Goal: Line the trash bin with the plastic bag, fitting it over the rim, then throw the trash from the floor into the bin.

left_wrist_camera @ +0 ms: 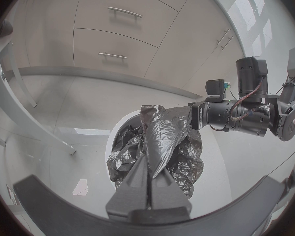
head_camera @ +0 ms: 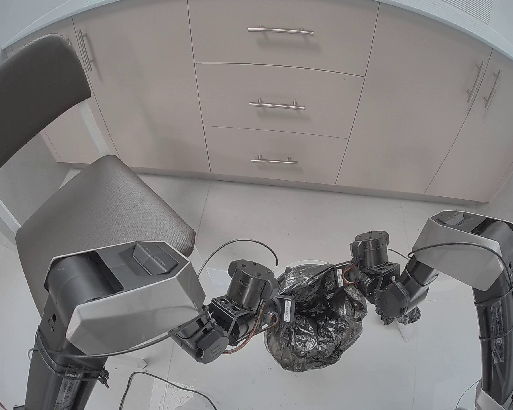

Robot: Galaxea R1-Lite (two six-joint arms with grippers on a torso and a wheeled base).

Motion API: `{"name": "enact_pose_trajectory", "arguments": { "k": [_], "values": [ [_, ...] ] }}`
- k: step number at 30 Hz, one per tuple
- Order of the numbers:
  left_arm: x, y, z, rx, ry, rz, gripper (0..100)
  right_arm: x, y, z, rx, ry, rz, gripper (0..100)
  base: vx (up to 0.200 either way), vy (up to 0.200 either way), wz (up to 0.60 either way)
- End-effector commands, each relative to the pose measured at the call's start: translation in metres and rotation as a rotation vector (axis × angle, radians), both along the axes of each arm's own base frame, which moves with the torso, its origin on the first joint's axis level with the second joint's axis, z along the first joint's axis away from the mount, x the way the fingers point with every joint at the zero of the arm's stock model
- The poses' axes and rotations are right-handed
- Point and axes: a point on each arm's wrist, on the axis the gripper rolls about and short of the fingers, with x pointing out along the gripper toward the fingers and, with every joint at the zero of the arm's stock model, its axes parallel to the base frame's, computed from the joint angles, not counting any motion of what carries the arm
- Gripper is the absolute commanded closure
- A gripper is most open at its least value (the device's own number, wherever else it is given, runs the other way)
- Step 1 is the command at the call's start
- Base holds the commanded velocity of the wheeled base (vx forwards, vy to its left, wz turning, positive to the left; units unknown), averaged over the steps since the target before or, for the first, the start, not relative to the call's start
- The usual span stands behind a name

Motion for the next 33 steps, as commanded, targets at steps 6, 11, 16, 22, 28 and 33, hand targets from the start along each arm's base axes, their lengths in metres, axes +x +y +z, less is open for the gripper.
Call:
{"name": "enact_pose_trajectory", "arguments": {
  "k": [6, 11, 16, 22, 28, 33],
  "values": [
    [0.003, 0.001, 0.007, 0.019, 0.016, 0.007, 0, 0.002, 0.001, 0.001, 0.003, -0.007, 0.002, 0, 0.000, 0.000, 0.00],
    [0.006, 0.003, 0.012, 0.023, 0.006, 0.009, 0, 0.003, 0.002, 0.001, 0.006, -0.011, 0.005, 0, 0.000, 0.000, 0.00],
    [0.014, 0.010, 0.016, 0.100, -0.038, 0.066, 0, 0.003, 0.003, 0.001, 0.006, -0.011, 0.006, 0, 0.000, 0.000, 0.00],
    [0.016, 0.013, 0.015, 0.143, -0.059, 0.065, 0, 0.003, 0.004, 0.001, 0.008, -0.013, 0.007, 0, 0.000, 0.000, 0.00],
    [0.014, 0.014, 0.009, 0.162, -0.050, 0.051, 0, 0.002, 0.003, 0.002, 0.009, -0.013, 0.006, 0, 0.000, 0.000, 0.00],
    [0.009, 0.014, 0.011, 0.144, -0.032, 0.010, 0, 0.002, 0.004, 0.002, 0.011, -0.014, 0.006, 0, 0.000, 0.000, 0.00]
  ]
}}
